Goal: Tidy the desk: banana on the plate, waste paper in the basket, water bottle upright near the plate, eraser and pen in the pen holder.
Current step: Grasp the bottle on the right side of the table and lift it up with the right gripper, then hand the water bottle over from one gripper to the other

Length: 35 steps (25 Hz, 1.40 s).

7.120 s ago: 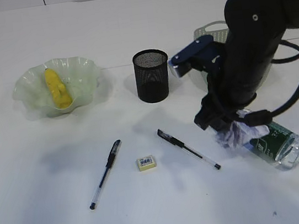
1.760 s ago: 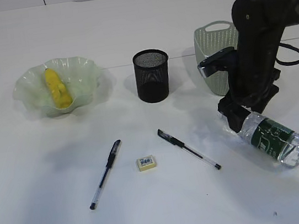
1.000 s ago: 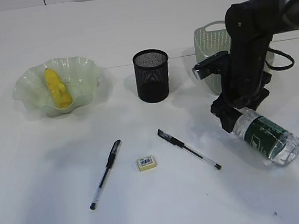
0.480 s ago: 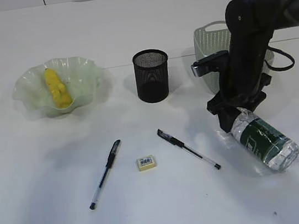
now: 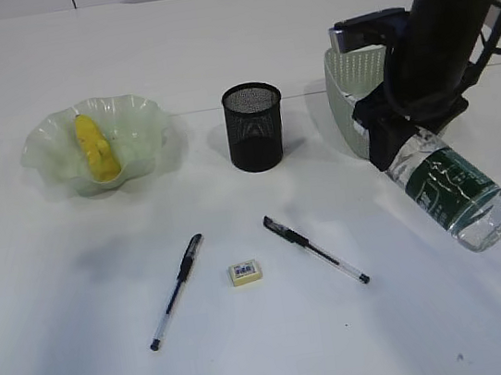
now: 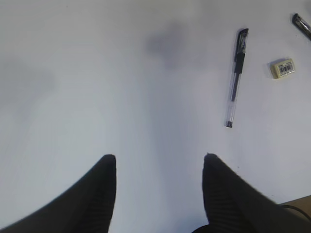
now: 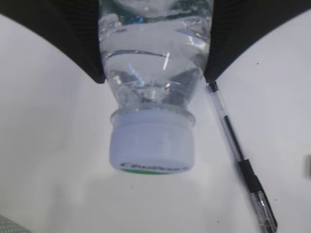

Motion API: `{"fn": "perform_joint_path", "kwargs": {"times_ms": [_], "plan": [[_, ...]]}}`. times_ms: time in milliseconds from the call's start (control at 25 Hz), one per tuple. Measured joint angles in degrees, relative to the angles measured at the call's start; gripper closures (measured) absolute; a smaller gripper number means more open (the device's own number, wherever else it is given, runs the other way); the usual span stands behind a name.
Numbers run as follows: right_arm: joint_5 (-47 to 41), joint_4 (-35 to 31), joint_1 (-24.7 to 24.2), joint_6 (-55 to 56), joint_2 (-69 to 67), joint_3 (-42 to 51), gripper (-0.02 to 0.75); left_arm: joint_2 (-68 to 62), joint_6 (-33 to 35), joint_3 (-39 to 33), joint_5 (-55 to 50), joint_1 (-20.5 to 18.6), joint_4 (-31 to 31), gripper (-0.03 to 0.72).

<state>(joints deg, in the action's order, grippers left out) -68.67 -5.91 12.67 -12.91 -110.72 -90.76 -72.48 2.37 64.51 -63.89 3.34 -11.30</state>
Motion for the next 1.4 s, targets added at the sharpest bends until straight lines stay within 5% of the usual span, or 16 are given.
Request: {"fn": "perform_joint_path", "kwargs": {"times_ms": [480,760,1120,1400], "plan": [[2.6,-0.4,0.0,0.1,21.0,20.4,0.318,0.0,0.0,0.0,-1.5,0.0,0.0,0.286],[5.2,-3.3,0.0,-2.3,27.5,22.9,0.318,0.0,0.0,0.0,-1.7,0.0,-0.2,0.286],[10.9,-20.7,0.0,-22.4,27.6,22.9,0.318,0.0,0.0,0.0,0.1,0.0,-0.2,0.286],[15.6,-47.2,0.0,-48.6,27.6,23.0,0.318,0.0,0.0,0.0,2.0,0.0,-0.4,0.286]]}}
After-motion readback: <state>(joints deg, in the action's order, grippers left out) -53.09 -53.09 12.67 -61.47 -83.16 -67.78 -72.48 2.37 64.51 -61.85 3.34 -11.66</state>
